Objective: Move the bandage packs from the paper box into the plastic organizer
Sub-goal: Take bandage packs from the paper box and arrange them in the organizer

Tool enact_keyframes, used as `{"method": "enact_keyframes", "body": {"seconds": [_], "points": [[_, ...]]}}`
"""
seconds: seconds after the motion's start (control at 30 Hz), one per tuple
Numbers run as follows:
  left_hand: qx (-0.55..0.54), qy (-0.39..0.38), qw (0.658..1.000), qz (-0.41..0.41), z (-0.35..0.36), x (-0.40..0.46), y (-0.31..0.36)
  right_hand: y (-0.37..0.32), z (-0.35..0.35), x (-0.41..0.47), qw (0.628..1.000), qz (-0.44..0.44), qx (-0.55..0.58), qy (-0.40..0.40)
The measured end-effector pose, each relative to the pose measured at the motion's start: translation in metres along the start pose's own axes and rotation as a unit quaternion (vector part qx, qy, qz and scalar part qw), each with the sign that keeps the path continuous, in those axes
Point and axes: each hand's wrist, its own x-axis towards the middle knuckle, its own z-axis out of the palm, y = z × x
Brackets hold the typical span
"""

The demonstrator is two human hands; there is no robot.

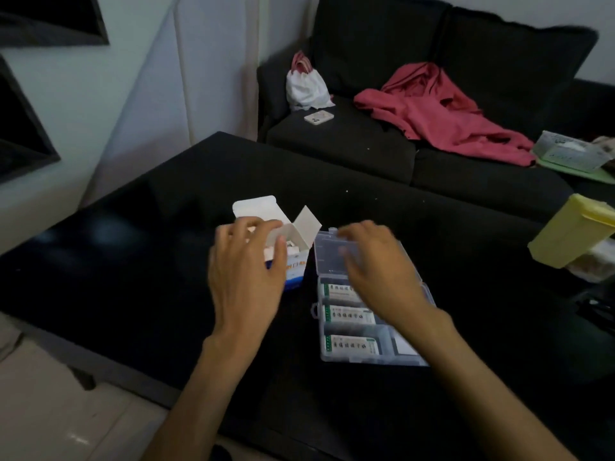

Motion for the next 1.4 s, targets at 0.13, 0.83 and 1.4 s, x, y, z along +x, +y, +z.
{"method": "enact_keyframes", "body": {"seconds": [0.13, 0.83, 1.4], "points": [[-0.075, -0.084, 0.967, -0.227, 0.003, 0.013, -0.03, -0.021, 0.034, 0.01, 0.991, -0.099, -0.077, -0.043], [-0.324, -0.411, 0.799, -0.297, -0.027, 0.022, -0.057, -0.045, 0.048, 0.022, 0.985, -0.06, -0.074, -0.143], [-0.331, -0.257, 0.851, -0.316, -0.012, 0.027, -0.057, -0.033, 0.041, 0.033, 0.986, -0.157, -0.054, -0.032]]}}
